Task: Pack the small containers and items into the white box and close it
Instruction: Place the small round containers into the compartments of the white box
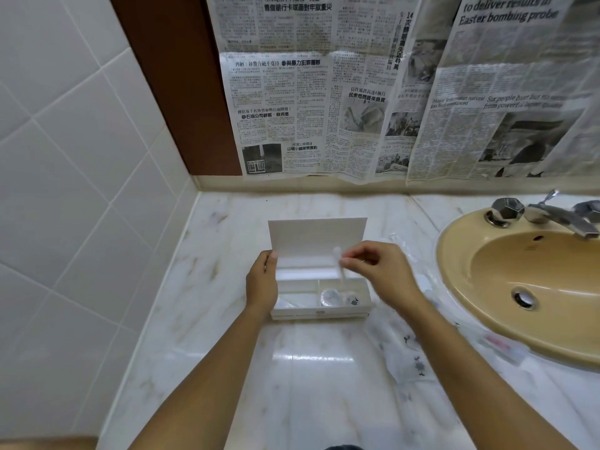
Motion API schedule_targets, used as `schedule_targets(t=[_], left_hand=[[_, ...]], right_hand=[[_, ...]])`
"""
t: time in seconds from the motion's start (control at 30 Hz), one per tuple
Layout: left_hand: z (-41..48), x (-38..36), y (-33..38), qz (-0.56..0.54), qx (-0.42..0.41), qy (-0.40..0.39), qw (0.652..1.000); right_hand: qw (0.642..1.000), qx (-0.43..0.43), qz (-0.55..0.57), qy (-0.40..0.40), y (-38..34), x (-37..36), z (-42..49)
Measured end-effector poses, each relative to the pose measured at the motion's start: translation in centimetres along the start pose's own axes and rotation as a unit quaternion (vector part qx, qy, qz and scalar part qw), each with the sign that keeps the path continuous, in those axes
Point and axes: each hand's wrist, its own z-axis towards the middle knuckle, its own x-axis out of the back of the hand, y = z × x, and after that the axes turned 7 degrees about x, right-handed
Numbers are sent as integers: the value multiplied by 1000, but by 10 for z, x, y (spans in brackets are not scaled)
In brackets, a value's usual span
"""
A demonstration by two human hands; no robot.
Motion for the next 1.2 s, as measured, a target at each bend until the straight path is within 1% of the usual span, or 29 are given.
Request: schedule_targets(t=[0.07,0.13,0.2,0.23,0.33,0.4,0.43,0.53,0.63,0.7,0.8,0.93,1.07,1.2], left_hand=[[-1,0,1,-5,2,1,1000],[-2,0,2,-11,8,0,1000],[-1,0,1,-14,12,0,1000],[-1,-1,-1,-16,13,0,1000],[1,-1,-4,-17,15,-1,1000],[1,-1,-3,-12,18,5,1000],[0,-1,-2,-9,19,6,1000],[-2,0,1,-6,19,3,1000],[-1,0,0,0,14,2,1000],[0,1,-1,2,16,1,1000],[1,2,-1,-2,19,-7,1000],[2,3,0,-19,32,-34,999],[2,3,2,-21,47,-48,998],[0,3,4,1,36,-51,998]], right_hand=[[999,15,22,-22,-2,-28,-2],[998,34,1,-47,0,-53,-3],[993,55,-61,-81,4,-74,-4],[986,70,-111,-97,7,-82,-5],[951,115,-255,-134,12,-95,-5],[934,120,-296,-162,14,-97,-5],[933,114,-297,-168,14,-95,-5],[949,93,-267,-140,15,-83,-5],[967,64,-234,-77,19,-57,-4],[973,38,-227,-34,26,-34,-5],[964,6,-267,2,46,3,-7],[936,-70,-345,22,79,44,-16],[924,-116,-364,26,96,56,-24],[915,-134,-379,23,95,54,-30]])
